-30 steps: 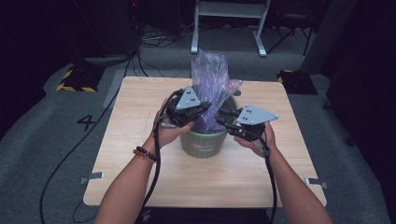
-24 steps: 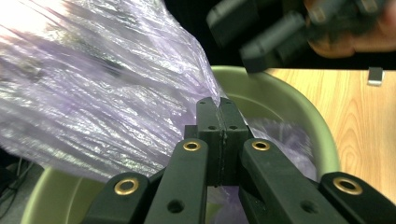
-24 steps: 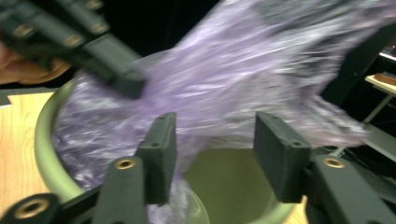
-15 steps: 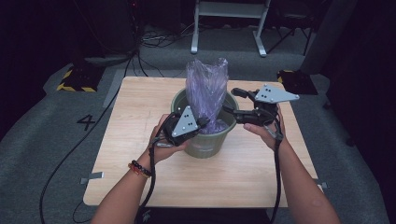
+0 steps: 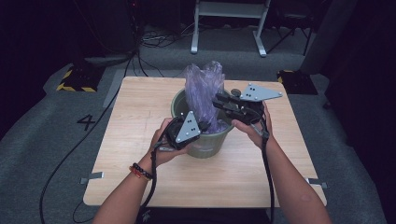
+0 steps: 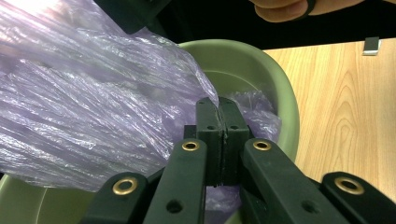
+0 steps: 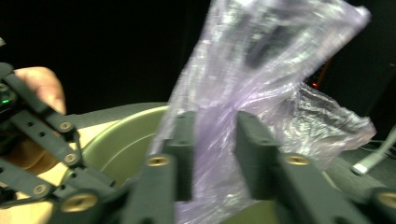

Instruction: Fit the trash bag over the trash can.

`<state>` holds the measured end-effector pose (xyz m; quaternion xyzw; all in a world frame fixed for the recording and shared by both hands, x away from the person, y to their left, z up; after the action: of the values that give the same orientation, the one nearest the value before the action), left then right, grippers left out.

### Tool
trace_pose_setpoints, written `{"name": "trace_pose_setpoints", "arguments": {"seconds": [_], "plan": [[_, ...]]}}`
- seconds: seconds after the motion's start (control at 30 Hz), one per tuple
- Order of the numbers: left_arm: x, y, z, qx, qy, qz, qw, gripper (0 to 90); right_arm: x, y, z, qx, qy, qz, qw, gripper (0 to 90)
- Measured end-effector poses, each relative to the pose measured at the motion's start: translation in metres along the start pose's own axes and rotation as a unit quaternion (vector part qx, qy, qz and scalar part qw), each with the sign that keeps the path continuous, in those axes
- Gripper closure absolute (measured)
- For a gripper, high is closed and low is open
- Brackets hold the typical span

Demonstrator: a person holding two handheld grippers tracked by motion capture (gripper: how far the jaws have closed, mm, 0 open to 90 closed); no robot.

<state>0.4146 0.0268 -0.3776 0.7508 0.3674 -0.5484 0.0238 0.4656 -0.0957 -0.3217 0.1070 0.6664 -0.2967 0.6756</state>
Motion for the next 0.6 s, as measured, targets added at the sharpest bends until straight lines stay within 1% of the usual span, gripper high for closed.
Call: {"name": "trace_pose_setpoints", "arguments": {"seconds": [0.03,0.07,0.13,0.2,0.23,0.27,0.3,0.33,0.37,0.4,0.43,0.47,0.5,0.53,0.57,0.6], "plan": [[0.001,0.0,0.0,0.001,-0.004,0.002,1.0,87.7,0.001,0.0,-0.001,-0.003,0.001,0.001,1.0,83.9],[0.002,-0.001,0.0,0.006,-0.018,0.006,0.9998,85.8,0.001,-0.002,-0.003,-0.006,-0.006,0.005,1.0,88.4],[0.002,-0.001,0.0,0.007,-0.019,0.009,0.9998,85.8,0.001,-0.003,-0.004,-0.007,-0.01,0.006,0.9999,90.0],[0.003,-0.001,0.0,0.002,-0.022,0.01,0.9997,84.5,0.001,-0.005,-0.006,-0.006,-0.012,0.009,0.9999,90.0],[0.003,-0.002,0.0,-0.001,-0.025,0.011,0.9996,83.1,0.001,-0.005,-0.007,-0.005,-0.015,0.01,0.9998,90.0],[0.003,-0.002,-0.002,-0.009,-0.026,0.014,0.9995,79.8,0.001,-0.006,-0.008,-0.007,-0.016,0.01,0.9998,90.0],[0.003,-0.003,-0.003,-0.019,-0.035,0.015,0.9991,72.8,0.001,-0.007,-0.008,-0.005,-0.019,0.012,0.9997,90.0],[0.002,-0.004,-0.005,-0.021,-0.047,0.017,0.9985,63.8,0.001,-0.008,-0.01,-0.005,-0.02,0.013,0.9997,90.0],[0.002,-0.005,-0.005,-0.015,-0.058,0.019,0.998,57.1,0.0,-0.009,-0.011,-0.006,-0.023,0.015,0.9996,90.0],[0.001,-0.007,-0.006,-0.022,-0.063,0.019,0.9976,49.5,0.0,-0.011,-0.013,-0.007,-0.027,0.017,0.9995,90.0],[0.0,-0.009,-0.007,-0.03,-0.068,0.02,0.997,30.2,0.0,-0.014,-0.016,-0.013,-0.036,0.018,0.9991,90.0],[-0.002,-0.013,-0.008,-0.037,-0.078,0.022,0.996,24.9,0.0,-0.015,-0.019,-0.016,-0.044,0.018,0.9987,90.0],[-0.002,-0.013,-0.008,-0.037,-0.078,0.022,0.996,21.5,0.001,-0.016,-0.021,-0.017,-0.051,0.014,0.9985,90.0],[-0.004,-0.017,-0.01,-0.034,-0.083,0.03,0.9955,18.9,0.002,-0.017,-0.023,-0.018,-0.058,0.014,0.998,90.0],[-0.004,-0.017,-0.01,-0.034,-0.083,0.03,0.9955,18.0,0.002,-0.018,-0.025,-0.019,-0.065,0.014,0.9976,90.0],[-0.006,-0.019,-0.012,-0.037,-0.083,0.031,0.9953,18.0,0.002,-0.018,-0.025,-0.019,-0.065,0.014,0.9976,90.0]]}}
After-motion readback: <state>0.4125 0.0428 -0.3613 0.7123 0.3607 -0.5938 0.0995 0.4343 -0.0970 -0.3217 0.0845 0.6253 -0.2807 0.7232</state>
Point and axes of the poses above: each handheld gripper's, and its own axes: y roughly forward along the jaws, x roughly out of its underside, z roughly to its right, the point moved 7 cm from there along y, roughly forward along the jaws, and after that the axes turned 2 degrees about y, right-handed, at the moved point
